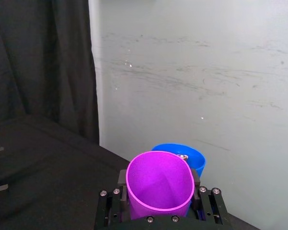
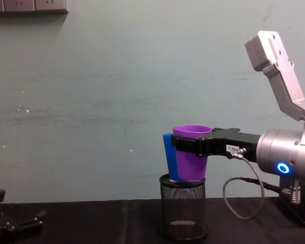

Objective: Pick up one cup with a gripper and tap it against the other cup.

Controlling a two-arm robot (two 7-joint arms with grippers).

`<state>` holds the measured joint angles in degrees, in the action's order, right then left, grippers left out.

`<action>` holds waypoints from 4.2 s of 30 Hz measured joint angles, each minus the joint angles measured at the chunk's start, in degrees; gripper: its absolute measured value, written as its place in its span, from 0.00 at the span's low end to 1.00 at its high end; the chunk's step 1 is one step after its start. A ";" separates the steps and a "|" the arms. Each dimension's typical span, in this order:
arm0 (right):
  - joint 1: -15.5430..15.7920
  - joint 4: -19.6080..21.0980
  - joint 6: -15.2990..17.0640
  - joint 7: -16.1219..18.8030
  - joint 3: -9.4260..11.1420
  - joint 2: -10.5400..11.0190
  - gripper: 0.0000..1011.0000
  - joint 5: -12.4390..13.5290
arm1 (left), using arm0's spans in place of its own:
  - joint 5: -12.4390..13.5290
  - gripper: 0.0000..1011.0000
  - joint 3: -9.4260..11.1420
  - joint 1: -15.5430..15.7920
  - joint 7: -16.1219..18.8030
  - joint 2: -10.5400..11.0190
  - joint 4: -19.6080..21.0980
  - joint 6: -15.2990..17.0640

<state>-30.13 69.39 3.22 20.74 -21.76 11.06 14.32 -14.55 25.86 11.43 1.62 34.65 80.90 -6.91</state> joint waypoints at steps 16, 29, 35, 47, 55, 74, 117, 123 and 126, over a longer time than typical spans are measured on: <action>0.00 0.00 0.00 0.00 0.00 0.00 0.72 0.00 | 0.00 0.99 0.00 0.00 0.00 0.00 0.00 0.00; 0.00 0.00 0.00 0.00 0.00 0.00 0.72 0.00 | 0.00 0.99 0.00 0.00 0.00 0.00 0.00 0.00; 0.00 0.00 0.00 0.00 0.00 0.00 0.72 0.00 | 0.00 0.99 0.00 0.00 0.00 0.00 0.00 0.00; 0.00 0.00 0.00 0.00 0.00 0.00 0.72 0.00 | 0.00 0.99 0.00 0.00 0.00 0.00 0.00 0.00; 0.00 0.00 0.00 0.00 0.00 0.00 0.72 0.00 | 0.00 0.99 0.00 0.00 0.00 0.00 0.00 0.00; 0.00 0.00 0.00 0.00 0.00 0.00 0.72 0.00 | 0.00 0.99 0.00 0.00 0.00 0.00 0.00 0.00; 0.00 0.00 0.00 0.00 0.00 0.00 0.72 0.00 | 0.00 0.99 0.00 0.00 0.00 0.00 0.00 0.00; 0.00 0.00 0.00 0.00 0.00 0.00 0.72 0.00 | 0.00 0.99 0.00 0.00 0.00 0.00 0.00 0.00; 0.00 0.00 0.00 0.00 0.00 0.00 0.72 0.00 | 0.00 0.99 0.00 0.00 0.00 0.00 0.00 0.00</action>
<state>-30.14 69.39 3.22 20.75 -21.76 11.06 14.32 -14.55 25.86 11.43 1.62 34.65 80.90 -6.91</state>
